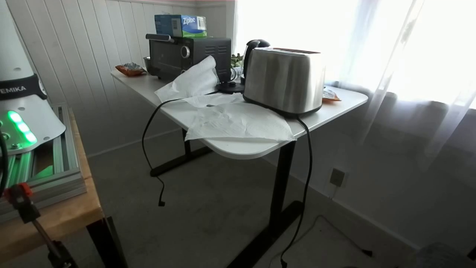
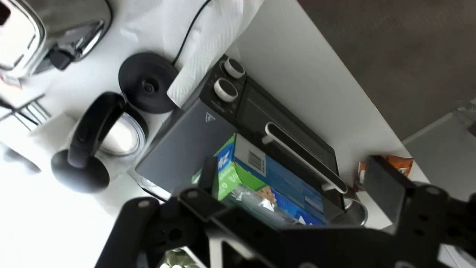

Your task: Remove the white plastic from the box

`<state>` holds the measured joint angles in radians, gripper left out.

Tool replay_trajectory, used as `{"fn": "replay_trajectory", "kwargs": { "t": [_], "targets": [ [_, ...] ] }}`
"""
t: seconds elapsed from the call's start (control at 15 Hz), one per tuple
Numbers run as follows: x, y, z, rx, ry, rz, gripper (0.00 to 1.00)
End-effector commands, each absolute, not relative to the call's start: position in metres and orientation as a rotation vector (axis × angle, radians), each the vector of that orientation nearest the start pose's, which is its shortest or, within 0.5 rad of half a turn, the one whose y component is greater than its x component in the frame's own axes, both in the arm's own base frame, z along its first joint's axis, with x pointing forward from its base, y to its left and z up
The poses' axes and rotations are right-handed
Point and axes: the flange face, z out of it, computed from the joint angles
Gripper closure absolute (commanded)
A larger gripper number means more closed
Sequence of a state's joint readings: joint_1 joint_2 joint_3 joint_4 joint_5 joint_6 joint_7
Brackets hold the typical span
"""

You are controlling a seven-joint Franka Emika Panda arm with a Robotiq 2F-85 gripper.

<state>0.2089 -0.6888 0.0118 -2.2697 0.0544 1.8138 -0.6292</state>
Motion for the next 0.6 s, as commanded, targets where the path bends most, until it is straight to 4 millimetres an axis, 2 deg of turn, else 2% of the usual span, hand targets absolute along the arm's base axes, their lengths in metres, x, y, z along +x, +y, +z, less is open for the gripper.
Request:
{"fn": "replay_trajectory", "kwargs": {
  "t": [0.0,0.2,0.27,0.4,0.53],
  "targets": [
    [0.363,0.141,0.627,-2.754,-1.559,-0.468,0.00],
    [0.372,0.188,0.622,-2.631,-1.782,-0.519,0.00],
    [0.361,0.167,0.621,-2.689,-1.642,-0.504,0.00],
    [0.367,0.186,0.615,-2.647,-1.717,-0.503,0.00],
    [0.371,0.190,0.614,-2.638,-1.737,-0.494,0.00]
  ]
}}
